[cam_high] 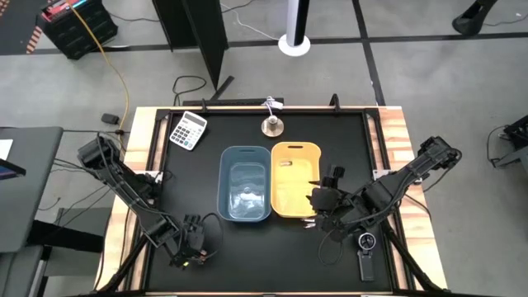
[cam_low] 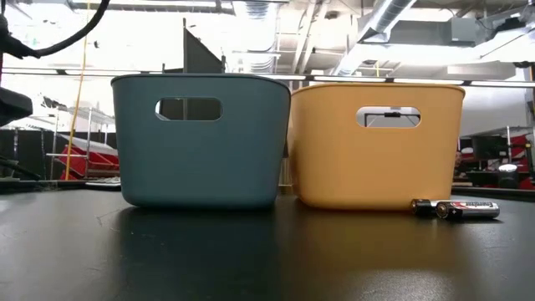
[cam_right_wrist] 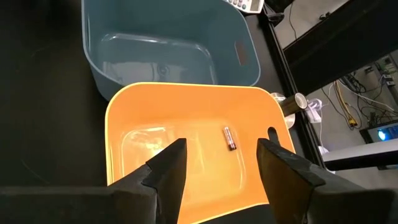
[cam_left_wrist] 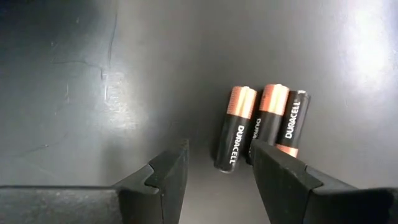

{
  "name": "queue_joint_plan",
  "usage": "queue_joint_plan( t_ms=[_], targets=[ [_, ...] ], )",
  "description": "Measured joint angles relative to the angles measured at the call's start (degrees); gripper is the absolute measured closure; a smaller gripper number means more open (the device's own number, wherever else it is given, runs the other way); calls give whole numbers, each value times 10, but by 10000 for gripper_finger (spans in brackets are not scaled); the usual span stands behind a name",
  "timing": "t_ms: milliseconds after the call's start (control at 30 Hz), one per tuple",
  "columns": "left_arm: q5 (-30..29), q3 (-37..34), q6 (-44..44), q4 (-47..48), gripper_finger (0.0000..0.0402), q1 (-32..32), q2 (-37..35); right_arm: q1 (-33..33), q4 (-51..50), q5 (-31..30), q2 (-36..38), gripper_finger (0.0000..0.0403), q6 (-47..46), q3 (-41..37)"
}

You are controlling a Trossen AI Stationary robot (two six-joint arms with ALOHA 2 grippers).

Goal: Sort batteries
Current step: Put the black battery into the blue bin

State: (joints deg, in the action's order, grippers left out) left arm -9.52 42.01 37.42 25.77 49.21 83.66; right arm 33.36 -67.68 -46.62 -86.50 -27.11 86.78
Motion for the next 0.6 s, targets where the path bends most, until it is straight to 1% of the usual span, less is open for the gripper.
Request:
queue_joint_plan(
  t_ms=[167,600],
  targets=[
    [-10,0,6,2,233,0,0,0,0,0,0,193,0,0],
    [-12,-1,4,2,233,0,0,0,0,0,0,193,1,0]
  ],
)
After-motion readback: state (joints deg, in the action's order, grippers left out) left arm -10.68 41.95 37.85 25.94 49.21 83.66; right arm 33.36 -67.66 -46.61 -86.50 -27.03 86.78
